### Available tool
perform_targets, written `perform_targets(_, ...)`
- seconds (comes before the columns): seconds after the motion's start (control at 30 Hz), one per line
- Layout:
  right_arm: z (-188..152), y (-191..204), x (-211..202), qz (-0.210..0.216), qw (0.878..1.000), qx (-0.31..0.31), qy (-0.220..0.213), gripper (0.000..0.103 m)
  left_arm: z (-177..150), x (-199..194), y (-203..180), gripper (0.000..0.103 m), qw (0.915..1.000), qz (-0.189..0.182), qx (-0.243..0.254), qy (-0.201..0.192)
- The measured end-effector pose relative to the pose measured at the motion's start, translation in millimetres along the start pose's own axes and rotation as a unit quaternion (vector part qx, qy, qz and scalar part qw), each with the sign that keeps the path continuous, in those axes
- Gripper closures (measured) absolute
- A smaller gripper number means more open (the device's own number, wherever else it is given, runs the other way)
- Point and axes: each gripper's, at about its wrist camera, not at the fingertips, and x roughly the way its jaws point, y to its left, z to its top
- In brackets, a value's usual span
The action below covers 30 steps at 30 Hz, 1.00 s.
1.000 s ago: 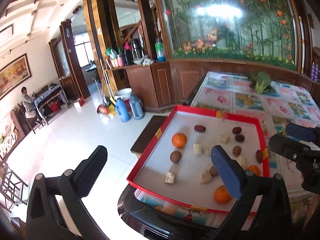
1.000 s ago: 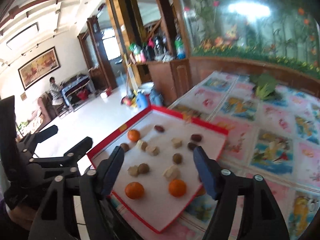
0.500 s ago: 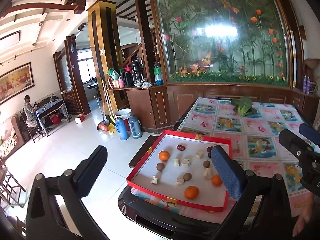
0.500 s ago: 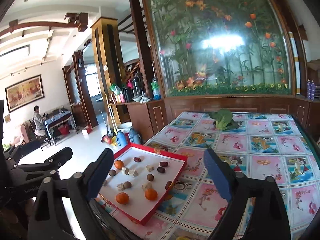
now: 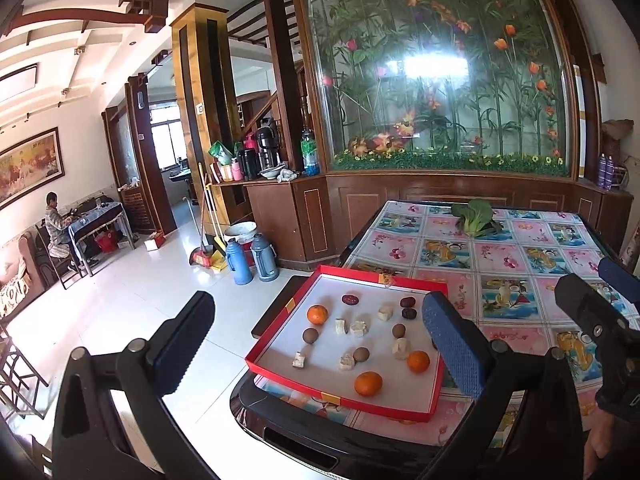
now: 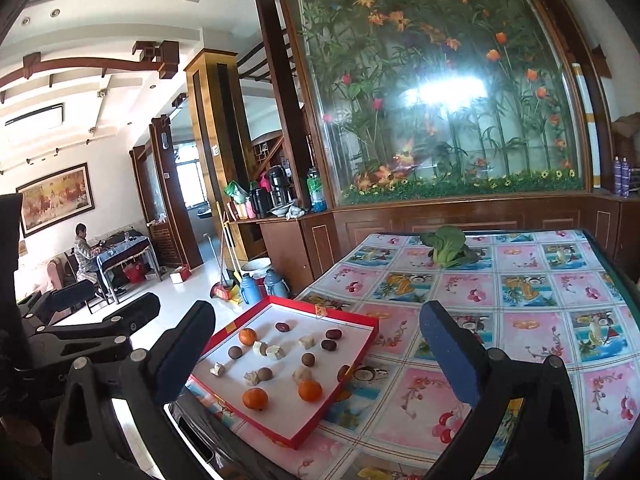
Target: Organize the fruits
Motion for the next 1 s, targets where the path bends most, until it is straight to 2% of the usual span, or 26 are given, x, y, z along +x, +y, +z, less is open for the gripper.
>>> perform_targets(0.17,-4,-1,13,0.009,1.0,0.0,-0.007,0.001,2,14,-2,0.0,0.9999,0.011,0.003,0.003)
perform_targets(0.23,-13,-2,19,-0.001,1.0,-0.004,-0.007,0.001,0,25,-2,0.0,0.9999,0.006,-0.003,0.008)
perform_targets(0.43,-33,-9,40,-0.018,0.999,-0.013,0.025,0.001,-4,54,-8,0.0,0.9996,0.006,-0.001,0.029)
perform_targets(0.67,-34,-13,54,-0.021,0.999,0.003,0.044,0.001,-10,73,-12,0.0,0.9988,0.004,0.0,0.049)
perform_targets(1.0,-36,0,66,-0.029,0.998,-0.015,0.059,0.001,-14,92,-1,0.0,0.9977,0.001,-0.016,0.066)
